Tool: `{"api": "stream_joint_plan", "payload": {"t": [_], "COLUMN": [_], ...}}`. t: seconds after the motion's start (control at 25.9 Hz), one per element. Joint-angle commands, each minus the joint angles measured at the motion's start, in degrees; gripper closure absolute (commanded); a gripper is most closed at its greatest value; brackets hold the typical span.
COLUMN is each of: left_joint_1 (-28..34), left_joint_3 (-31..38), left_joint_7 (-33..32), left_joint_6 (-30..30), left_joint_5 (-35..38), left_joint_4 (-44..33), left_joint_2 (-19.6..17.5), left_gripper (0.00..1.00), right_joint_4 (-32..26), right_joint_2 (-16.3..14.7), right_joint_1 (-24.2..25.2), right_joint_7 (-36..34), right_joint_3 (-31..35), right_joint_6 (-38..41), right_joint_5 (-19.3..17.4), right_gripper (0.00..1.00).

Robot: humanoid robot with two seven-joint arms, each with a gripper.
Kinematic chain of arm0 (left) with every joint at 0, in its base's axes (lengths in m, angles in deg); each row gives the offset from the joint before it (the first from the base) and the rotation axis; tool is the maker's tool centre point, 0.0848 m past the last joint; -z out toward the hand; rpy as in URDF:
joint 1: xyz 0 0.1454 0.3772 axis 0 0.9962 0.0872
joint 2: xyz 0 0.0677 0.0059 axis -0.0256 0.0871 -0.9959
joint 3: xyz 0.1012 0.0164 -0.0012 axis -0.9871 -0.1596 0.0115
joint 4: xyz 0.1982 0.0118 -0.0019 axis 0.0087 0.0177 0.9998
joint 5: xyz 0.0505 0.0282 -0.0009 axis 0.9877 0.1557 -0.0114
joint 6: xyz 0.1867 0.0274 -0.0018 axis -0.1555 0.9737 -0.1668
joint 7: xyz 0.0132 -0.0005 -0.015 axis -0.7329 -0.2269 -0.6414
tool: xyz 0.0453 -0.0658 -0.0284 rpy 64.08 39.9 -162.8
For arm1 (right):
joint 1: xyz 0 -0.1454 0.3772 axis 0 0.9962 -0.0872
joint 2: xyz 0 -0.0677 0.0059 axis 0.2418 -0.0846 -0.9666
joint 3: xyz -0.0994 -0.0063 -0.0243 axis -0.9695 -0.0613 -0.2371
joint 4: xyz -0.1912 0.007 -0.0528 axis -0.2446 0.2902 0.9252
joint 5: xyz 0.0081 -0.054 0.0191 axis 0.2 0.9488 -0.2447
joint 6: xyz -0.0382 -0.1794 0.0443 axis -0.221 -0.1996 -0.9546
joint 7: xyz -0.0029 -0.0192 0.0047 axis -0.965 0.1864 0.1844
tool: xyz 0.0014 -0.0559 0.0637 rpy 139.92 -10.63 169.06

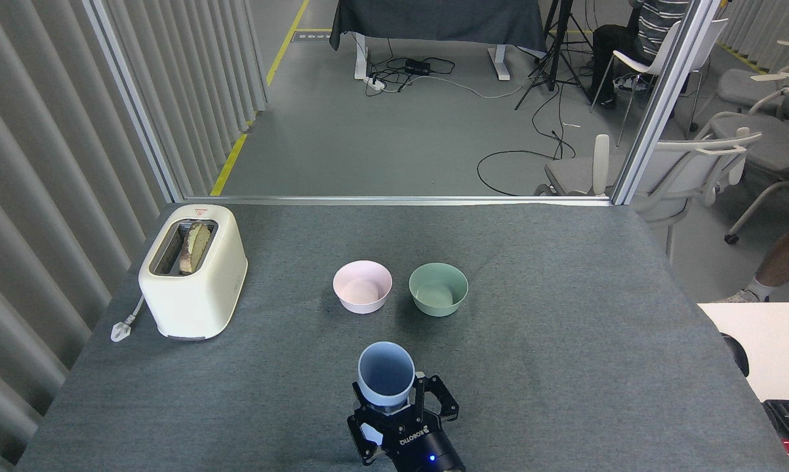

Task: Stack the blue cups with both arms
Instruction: 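Carry the held cup over the placed blue cup and lower it in, then open the right gripper and withdraw it from the stacked cups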

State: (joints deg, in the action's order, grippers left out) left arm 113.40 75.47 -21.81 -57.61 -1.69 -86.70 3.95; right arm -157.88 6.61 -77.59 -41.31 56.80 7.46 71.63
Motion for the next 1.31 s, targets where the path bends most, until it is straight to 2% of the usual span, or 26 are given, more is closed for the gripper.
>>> {"api": "stream_joint_plan", "payload": {"t": [0.0,0.08,0.12,0.15,0.19,0.23,0.39,0.54,0.58,0.66,0.73,0.81,0.89,1.04,1.12,1.27], "left_joint_1": [0.0,0.0,0.0,0.0,-0.09,-0.09,-0.09,-0.09,0.0,0.0,0.0,0.0,-0.09,-0.61,-1.14,-1.84], "left_joint_3": [0.0,0.0,0.0,0.0,0.0,0.09,0.09,0.09,0.09,0.09,0.09,0.09,0.09,0.0,0.09,0.0], "left_joint_7": [0.0,0.0,-0.09,-0.09,0.0,0.0,-0.09,-0.09,-0.09,-0.09,-0.09,-0.09,-0.09,-0.09,-0.09,0.26], "left_joint_6": [-0.02,-0.02,-0.02,-0.02,-0.02,-0.02,-0.02,-0.02,-0.02,-0.02,-0.02,-0.02,0.06,0.33,0.5,1.03], "left_joint_5": [0.0,0.0,0.0,0.0,0.0,0.0,0.09,0.09,0.09,0.09,0.09,0.09,0.09,0.09,0.09,0.62], "left_joint_4": [0.0,0.0,0.0,0.0,0.0,0.0,-0.09,-0.09,-0.09,-0.17,-0.26,-0.26,-0.26,-0.26,0.0,1.41], "left_joint_2": [-0.04,-0.04,-0.04,-0.04,0.05,-0.04,-0.04,-0.04,-0.04,-0.04,-0.04,-0.04,-0.04,-0.22,-0.31,-1.8], "left_gripper": [0.0,0.0,0.0,0.0,0.0,0.0,0.0,0.0,0.0,0.0,0.0,0.0,0.0,0.0,0.0,0.0], "right_joint_4": [1.28,1.45,1.45,1.45,1.45,1.37,-1.97,-13.93,-15.42,-15.42,-14.72,-12.52,-9.89,-7.69,-7.69,-7.6], "right_joint_2": [0.01,0.01,0.01,0.01,0.01,0.01,0.1,0.1,-0.16,-1.39,-3.94,-8.6,-11.94,-12.12,-11.94,-10.45], "right_joint_1": [-0.09,-0.09,-0.09,-0.09,-0.09,-0.09,-0.09,0.0,-0.26,-0.35,0.97,5.89,11.6,21.45,25.49,29.09], "right_joint_7": [-0.12,-0.12,-0.12,-0.03,0.06,0.06,-1.61,-3.19,-3.19,-2.93,-3.02,-3.9,-8.02,-19.36,-21.47,-22.26], "right_joint_3": [-0.11,-0.2,-0.2,-0.2,-0.29,-0.29,-0.11,0.77,1.73,7.27,12.72,16.5,19.13,22.56,23.79,24.41], "right_joint_6": [0.09,0.09,0.09,0.09,0.09,0.09,0.0,-0.09,-0.53,-0.35,0.35,1.58,2.28,2.28,2.28,2.28], "right_joint_5": [-0.07,-0.07,-0.07,-0.07,-0.07,-0.07,-1.12,-8.33,-9.56,-10.0,-10.09,-10.17,-10.26,-10.35,-10.35,-10.35], "right_gripper": [0.33,0.31,0.25,0.17,0.04,0.01,0.0,0.0,0.0,0.0,0.0,0.0,0.0,0.0,0.0,0.0]}}
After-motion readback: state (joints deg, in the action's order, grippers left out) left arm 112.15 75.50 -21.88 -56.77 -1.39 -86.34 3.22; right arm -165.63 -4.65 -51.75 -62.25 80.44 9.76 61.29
